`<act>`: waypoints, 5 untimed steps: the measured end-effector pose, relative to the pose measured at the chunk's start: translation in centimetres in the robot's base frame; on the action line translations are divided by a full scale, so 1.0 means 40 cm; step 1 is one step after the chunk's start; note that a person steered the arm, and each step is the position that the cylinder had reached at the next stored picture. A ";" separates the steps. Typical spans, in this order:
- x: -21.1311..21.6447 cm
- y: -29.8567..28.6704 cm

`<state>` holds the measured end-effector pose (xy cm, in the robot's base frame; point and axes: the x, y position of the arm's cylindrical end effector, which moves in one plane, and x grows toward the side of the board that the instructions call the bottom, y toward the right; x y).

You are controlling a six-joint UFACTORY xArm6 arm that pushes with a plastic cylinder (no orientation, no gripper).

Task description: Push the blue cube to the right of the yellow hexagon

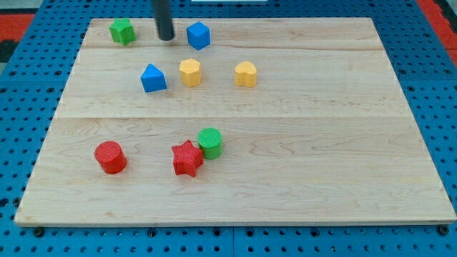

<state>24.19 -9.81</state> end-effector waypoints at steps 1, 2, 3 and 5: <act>-0.055 0.094; -0.120 0.120; -0.020 0.231; 0.237 0.225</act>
<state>33.67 -0.83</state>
